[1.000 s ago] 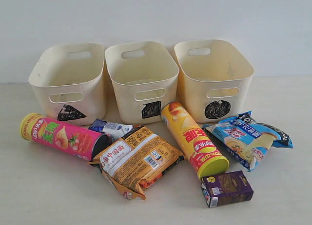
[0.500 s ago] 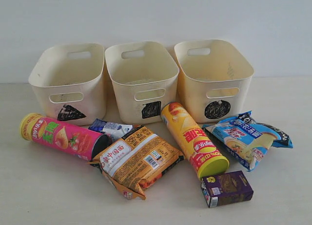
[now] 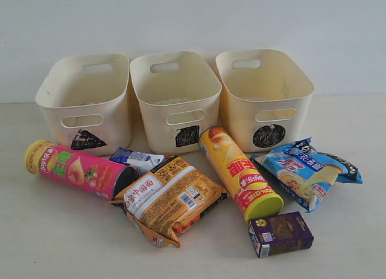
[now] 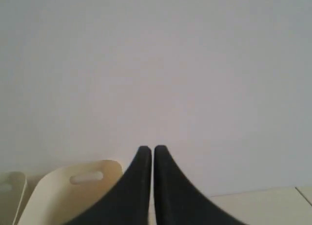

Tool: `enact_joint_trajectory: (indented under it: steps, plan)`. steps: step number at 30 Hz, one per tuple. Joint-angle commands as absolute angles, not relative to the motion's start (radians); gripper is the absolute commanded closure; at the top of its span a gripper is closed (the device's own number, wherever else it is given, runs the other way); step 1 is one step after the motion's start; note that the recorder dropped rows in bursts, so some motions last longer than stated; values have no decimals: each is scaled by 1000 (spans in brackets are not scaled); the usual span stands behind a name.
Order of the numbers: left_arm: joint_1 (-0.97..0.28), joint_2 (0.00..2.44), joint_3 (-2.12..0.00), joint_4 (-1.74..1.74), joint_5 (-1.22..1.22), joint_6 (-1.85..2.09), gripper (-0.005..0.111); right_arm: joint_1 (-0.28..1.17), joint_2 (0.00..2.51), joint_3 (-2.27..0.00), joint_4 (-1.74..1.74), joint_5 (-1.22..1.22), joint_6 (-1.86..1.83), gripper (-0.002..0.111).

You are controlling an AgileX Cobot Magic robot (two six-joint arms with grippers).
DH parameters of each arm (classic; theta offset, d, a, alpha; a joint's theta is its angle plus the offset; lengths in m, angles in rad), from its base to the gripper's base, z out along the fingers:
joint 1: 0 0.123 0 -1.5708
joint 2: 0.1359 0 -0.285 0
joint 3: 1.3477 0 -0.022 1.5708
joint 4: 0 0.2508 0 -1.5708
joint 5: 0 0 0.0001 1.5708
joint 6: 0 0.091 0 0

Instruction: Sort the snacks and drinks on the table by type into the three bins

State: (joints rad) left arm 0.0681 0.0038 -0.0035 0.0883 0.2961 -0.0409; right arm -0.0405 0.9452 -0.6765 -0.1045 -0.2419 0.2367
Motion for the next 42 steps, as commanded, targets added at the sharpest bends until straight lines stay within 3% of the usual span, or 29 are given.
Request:
enact_joint_trajectory:
  steps: [1, 20, 28, 34, 42]
  plan:
    - [69, 0, 0, 90, 292, -37, 102, -49, 1036, -758, -137, -216, 227, 108]
    - [69, 0, 0, 90, 292, -37, 102, -49, 1305, -1109, -170, 356, -47, 108]
    - [69, 0, 0, 90, 292, -37, 102, -49, 1440, -1284, 160, 663, -385, 108]
    - [69, 0, 0, 90, 292, -37, 102, -53, 1553, -1399, 198, 844, -428, 108]
    - [69, 0, 0, 90, 292, -37, 102, -206, 1676, -1488, 489, 987, -565, 108]
